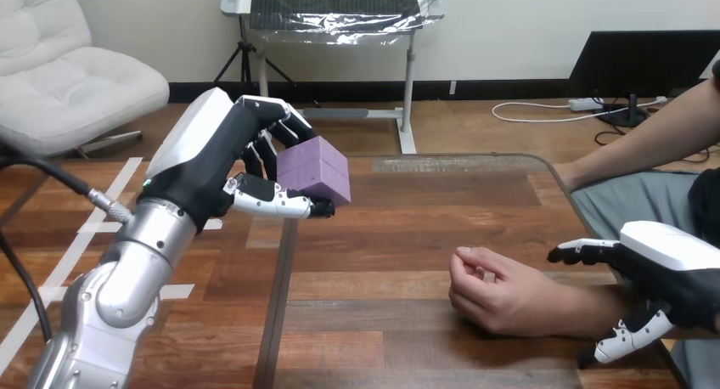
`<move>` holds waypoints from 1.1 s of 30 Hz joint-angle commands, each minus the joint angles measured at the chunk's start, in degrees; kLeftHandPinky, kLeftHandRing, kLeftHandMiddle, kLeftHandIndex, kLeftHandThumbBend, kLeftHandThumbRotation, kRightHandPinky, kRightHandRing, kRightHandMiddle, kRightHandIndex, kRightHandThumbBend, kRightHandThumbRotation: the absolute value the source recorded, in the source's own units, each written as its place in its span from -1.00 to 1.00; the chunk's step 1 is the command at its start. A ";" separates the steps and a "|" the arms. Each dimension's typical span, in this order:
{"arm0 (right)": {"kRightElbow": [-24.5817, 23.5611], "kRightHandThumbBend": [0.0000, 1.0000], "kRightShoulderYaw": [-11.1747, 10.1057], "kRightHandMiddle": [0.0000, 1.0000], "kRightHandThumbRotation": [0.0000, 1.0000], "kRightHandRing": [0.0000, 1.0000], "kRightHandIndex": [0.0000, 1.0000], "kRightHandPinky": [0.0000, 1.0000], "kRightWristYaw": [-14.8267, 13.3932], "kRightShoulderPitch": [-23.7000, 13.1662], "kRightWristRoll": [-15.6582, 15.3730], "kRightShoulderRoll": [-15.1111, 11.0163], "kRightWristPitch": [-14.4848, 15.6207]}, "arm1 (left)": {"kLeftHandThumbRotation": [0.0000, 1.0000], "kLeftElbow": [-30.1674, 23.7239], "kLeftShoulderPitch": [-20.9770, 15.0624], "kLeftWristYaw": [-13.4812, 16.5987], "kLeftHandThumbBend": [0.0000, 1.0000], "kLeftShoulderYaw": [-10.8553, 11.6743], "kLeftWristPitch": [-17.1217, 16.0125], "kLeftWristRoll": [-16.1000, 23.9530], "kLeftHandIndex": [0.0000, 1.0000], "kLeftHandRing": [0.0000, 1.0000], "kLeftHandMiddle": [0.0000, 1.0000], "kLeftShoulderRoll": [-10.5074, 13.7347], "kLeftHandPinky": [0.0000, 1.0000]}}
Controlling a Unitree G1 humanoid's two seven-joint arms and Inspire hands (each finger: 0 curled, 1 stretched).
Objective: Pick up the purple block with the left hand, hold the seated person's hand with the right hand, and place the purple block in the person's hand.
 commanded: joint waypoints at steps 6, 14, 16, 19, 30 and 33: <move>1.43 1.00 3.10 0.71 -0.75 0.69 0.70 0.71 -2.02 -3.83 -4.04 -1.10 2.06 | -1.00 -1.19 -1.81 0.46 0.20 1.96 -2.07 -1.32 -0.08 -0.28 -0.16 -0.04 -0.41; 1.64 1.00 4.83 0.67 -0.82 0.65 0.66 0.66 -2.62 -4.32 -6.07 -0.79 3.33 | -1.00 -1.26 -1.70 0.33 0.20 2.08 -2.22 -1.54 -0.08 -0.28 -0.16 -0.08 -0.40; 1.61 1.00 5.16 0.67 -0.83 0.65 0.66 0.65 -2.52 -4.40 -6.42 -0.72 3.80 | -1.00 -1.34 -1.68 0.26 0.20 2.09 -2.06 -1.56 -0.08 -0.28 -0.16 -0.09 -0.40; 1.49 1.00 5.67 0.66 -0.85 0.64 0.65 0.64 -1.84 -4.51 -6.62 -0.47 4.97 | -1.00 -1.20 -1.69 0.25 0.20 2.13 -2.23 -1.74 -0.08 -0.28 -0.16 -0.11 -0.40; 2.52 1.00 8.02 0.60 -0.91 0.58 0.58 0.53 -2.33 -5.23 -7.79 0.59 6.03 | -1.00 -1.14 -1.69 -0.02 0.20 2.31 -2.50 -2.29 -0.08 -0.28 -0.16 -0.06 -0.40; 3.02 1.00 8.84 0.57 -0.91 0.55 0.56 0.47 -2.74 -5.57 -8.40 0.73 5.98 | -1.00 -1.10 -1.72 -0.07 0.19 2.34 -2.70 -2.49 -0.08 -0.27 -0.16 -0.11 -0.40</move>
